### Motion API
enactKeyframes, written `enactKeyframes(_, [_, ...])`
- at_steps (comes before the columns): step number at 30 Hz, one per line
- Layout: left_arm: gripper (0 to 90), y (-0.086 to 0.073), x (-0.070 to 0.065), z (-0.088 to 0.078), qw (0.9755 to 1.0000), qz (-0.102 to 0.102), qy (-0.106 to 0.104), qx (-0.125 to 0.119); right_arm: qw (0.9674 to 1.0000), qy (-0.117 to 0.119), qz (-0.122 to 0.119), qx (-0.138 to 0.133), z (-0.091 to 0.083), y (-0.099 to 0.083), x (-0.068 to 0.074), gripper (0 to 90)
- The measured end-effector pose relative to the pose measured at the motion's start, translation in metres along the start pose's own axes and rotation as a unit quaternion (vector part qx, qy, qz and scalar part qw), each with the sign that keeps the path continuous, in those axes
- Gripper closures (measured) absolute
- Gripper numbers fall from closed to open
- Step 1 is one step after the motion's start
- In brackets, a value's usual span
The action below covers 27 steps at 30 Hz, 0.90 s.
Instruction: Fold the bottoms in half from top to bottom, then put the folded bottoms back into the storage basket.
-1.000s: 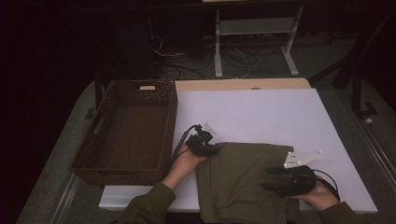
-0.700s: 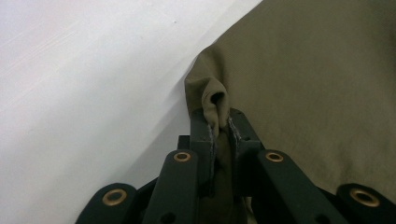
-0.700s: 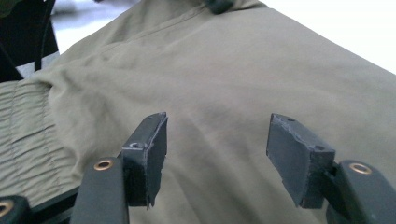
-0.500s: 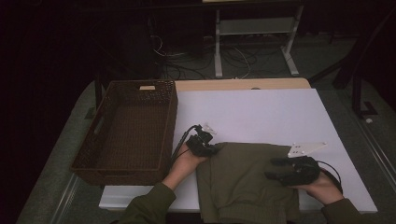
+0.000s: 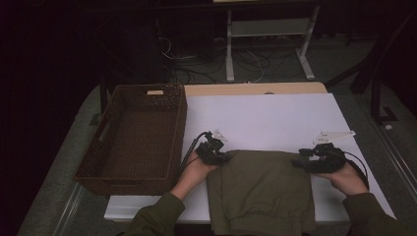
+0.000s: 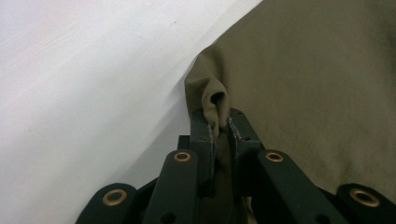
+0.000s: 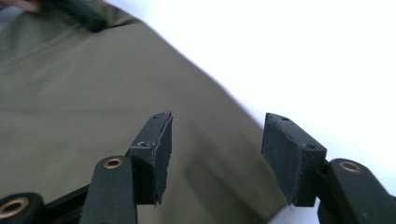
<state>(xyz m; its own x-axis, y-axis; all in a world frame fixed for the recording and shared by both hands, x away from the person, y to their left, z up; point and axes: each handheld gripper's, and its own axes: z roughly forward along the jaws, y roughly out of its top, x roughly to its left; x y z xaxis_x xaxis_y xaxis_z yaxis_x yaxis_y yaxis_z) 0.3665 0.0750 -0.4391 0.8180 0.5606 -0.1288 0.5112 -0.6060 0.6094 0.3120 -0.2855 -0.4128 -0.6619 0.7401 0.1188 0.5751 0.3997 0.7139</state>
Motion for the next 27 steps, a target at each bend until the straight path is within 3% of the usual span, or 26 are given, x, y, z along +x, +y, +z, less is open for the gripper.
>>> enactKeyframes(10, [82.0,0.000,0.000,0.000,1.0000,0.001,0.000,0.000,0.9994,-0.009,0.018,0.029,0.011,-0.006,-0.025,38.8])
enactKeyframes(15, [82.1,0.000,0.000,0.000,1.0000,0.001,0.000,0.000,0.9979,-0.003,0.023,0.061,0.020,-0.014,-0.030,34.7])
enactKeyframes(18, [82.1,0.000,0.000,0.000,1.0000,0.001,0.000,0.000,0.9975,0.002,0.027,0.066,0.023,-0.017,-0.031,36.0])
enactKeyframes(27, [82.2,-0.001,-0.003,0.000,0.9999,-0.005,0.009,-0.005,0.9975,0.004,0.012,0.070,0.021,-0.017,-0.027,70.2])
